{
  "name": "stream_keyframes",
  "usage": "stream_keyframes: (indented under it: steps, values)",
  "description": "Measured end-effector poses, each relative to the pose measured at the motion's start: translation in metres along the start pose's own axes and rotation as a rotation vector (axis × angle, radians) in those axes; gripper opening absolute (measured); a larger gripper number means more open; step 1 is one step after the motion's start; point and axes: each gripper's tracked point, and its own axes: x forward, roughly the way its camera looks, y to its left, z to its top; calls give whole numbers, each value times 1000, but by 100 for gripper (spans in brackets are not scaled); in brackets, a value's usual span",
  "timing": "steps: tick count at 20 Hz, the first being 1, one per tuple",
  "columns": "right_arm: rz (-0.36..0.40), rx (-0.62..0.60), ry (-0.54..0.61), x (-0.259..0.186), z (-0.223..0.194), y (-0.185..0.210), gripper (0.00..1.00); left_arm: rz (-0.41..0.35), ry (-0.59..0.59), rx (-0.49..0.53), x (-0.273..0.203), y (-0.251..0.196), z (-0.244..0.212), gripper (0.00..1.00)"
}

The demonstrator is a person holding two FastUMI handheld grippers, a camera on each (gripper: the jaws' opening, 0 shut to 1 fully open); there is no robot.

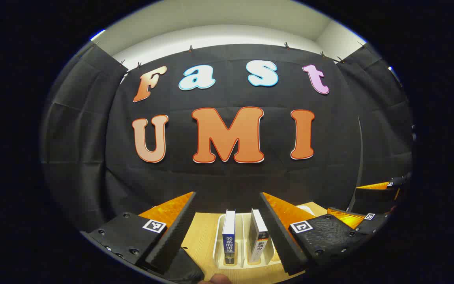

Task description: Open the schoolbag, grab two books from the bookshelf and put them into the schoolbag.

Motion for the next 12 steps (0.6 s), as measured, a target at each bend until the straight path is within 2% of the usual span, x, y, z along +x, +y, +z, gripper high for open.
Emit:
stream_keyframes:
  steps: [3,9,12]
  values:
    - [-41,21,-13,3,3,-1,98,-15,-51,12,8,5,11,98]
    - [-84,22,14,12,-1,10,98,-125,-57,37,20,-6,11,100]
    - [-101,18,21,17,1,10,98,-148,-47,52,24,-5,6,98]
